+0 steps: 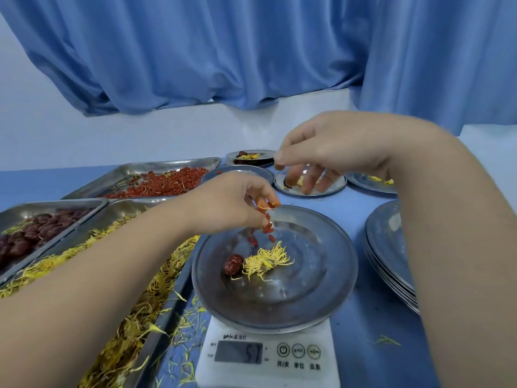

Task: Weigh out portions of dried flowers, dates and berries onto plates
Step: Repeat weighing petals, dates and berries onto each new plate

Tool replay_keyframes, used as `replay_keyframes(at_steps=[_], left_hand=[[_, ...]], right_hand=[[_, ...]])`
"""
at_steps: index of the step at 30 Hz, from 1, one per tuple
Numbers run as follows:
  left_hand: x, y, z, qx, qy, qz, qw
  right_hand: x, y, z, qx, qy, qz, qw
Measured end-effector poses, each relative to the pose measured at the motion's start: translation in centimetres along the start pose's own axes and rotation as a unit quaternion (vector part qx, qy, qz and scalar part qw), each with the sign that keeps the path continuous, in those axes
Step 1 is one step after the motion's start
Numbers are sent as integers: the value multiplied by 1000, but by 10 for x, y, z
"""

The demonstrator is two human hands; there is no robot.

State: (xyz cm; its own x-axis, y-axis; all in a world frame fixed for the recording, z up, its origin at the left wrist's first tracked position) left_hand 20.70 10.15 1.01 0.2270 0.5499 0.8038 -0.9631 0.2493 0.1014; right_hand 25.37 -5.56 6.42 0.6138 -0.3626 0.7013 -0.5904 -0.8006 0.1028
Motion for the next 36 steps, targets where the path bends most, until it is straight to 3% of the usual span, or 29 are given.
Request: replay_keyframes(at_steps=[8, 14, 18, 21, 28, 36], left_hand=[[1, 9, -7, 8, -33, 27, 999], [-2, 10, -17, 12, -57, 35, 998], [-5, 10, -25, 16, -87, 53, 995], [-7, 10, -29, 26, -95, 59, 993], [-11, 13, -25, 27, -82, 63, 994], [-14, 18, -23, 15, -52, 115, 992]], right_hand=[[-8, 29, -26, -61, 108, -13, 992], [-15, 81, -57, -55, 245, 86, 964], [-41, 81, -38, -31, 264, 148, 953], [-70, 84, -8, -59, 307, 156, 937], [-113, 117, 36, -22, 282, 242, 928], [-111, 137, 46, 27, 205, 252, 945]])
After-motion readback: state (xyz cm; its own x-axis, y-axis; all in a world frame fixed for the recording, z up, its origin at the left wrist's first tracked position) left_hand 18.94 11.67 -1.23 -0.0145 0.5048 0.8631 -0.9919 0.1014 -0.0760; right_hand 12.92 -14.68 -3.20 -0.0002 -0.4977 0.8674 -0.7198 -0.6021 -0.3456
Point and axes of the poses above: each hand's wrist, its own y-axis away from the middle knuckle, its own x-axis out of the back of the hand, z = x × y, the point moved 3 cm from there along -y, towards the middle knuckle, and after that the axes turned 14 degrees about -z, right-handed, at the moved point
